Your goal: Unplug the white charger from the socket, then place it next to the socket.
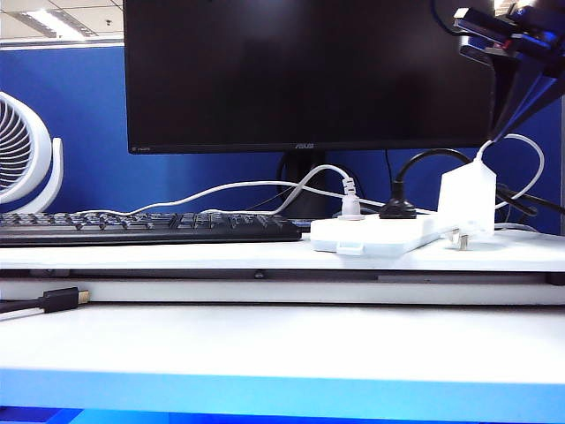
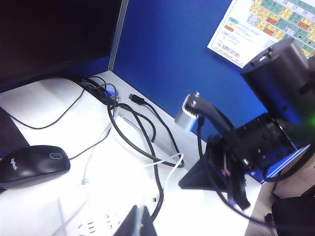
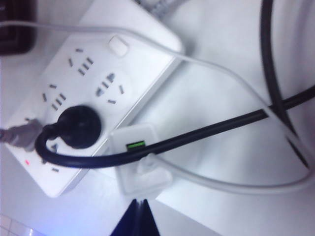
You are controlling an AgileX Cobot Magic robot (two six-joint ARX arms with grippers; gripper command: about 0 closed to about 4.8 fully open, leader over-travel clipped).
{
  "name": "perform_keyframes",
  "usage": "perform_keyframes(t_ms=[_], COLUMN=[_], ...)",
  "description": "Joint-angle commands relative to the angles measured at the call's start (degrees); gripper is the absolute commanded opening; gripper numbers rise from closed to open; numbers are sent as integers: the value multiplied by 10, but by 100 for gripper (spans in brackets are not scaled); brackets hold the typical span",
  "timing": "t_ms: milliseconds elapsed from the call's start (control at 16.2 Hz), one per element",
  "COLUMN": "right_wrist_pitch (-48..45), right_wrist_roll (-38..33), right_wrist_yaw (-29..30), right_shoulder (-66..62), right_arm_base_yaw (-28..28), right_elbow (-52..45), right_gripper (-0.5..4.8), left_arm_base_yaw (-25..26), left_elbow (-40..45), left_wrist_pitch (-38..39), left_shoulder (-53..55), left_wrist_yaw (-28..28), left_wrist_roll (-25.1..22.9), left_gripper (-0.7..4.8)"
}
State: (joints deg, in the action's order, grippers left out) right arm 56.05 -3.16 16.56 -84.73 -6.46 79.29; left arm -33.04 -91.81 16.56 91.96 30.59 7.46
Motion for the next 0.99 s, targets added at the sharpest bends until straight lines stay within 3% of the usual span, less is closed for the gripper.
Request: perform_keyframes(t_ms=[62, 986], right_wrist_pitch=[-5, -68], right_wrist_roll=[4, 18], right_wrist_yaw=[5, 1], right_shoulder=[1, -90], right_arm_base_yaw=[-12, -20], right_elbow=[1, 2], right_gripper=[-1, -1], left_arm_base_yaw=[0, 0], left_elbow=[-3, -3], left_wrist_pitch=[-6, -7], left_shoulder=[-3, -3], left_wrist_yaw=[1, 1], left_wrist_roll=[-2, -2], left_gripper=[-5, -5])
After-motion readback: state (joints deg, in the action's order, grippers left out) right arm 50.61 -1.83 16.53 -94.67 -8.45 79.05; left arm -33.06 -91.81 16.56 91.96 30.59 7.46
